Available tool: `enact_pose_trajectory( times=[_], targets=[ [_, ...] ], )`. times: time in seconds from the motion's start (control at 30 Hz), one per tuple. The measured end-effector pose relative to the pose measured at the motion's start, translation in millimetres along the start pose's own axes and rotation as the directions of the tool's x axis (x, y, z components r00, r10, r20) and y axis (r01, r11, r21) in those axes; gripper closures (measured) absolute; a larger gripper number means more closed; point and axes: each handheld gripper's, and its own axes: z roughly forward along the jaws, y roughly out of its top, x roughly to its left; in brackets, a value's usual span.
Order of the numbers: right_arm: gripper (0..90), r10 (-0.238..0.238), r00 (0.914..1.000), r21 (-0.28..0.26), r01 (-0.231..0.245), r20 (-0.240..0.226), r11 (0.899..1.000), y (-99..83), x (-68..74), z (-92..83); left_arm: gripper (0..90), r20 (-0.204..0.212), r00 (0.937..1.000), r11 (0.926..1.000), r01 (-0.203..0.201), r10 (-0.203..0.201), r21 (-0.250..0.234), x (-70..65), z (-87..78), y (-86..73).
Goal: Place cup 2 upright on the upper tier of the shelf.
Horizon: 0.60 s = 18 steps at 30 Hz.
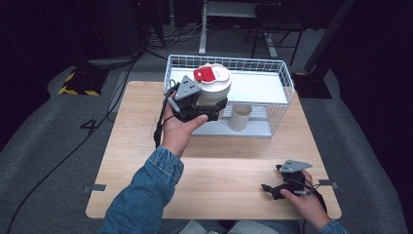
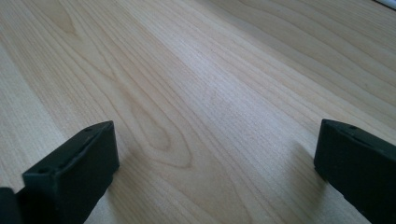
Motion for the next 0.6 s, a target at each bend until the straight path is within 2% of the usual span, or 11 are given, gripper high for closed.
enact_pose_trajectory(
  times=[0.17,0.47,0.6],
  targets=[
    [0.0,-0.001,1.0,0.0,0.001,0.0,1.0,0.0,0.0,0.0,11.6,-0.02,0.9998,0.9997,0.006,-0.006,-0.025,2.7,9.9,7.1],
    [0.0,-0.001,1.0,0.0,0.001,0.0,1.0,0.0,0.0,0.0,11.6,-0.045,0.9989,0.9999,-0.012,0.011,-0.008,9.9,38.0,21.4],
    [0.0,0.001,1.0,0.002,-0.001,-0.001,1.0,0.0,0.1,-0.1,11.6,-0.072,0.9974,0.9998,-0.01,0.009,-0.015,16.0,50.3,25.0]
  ],
)
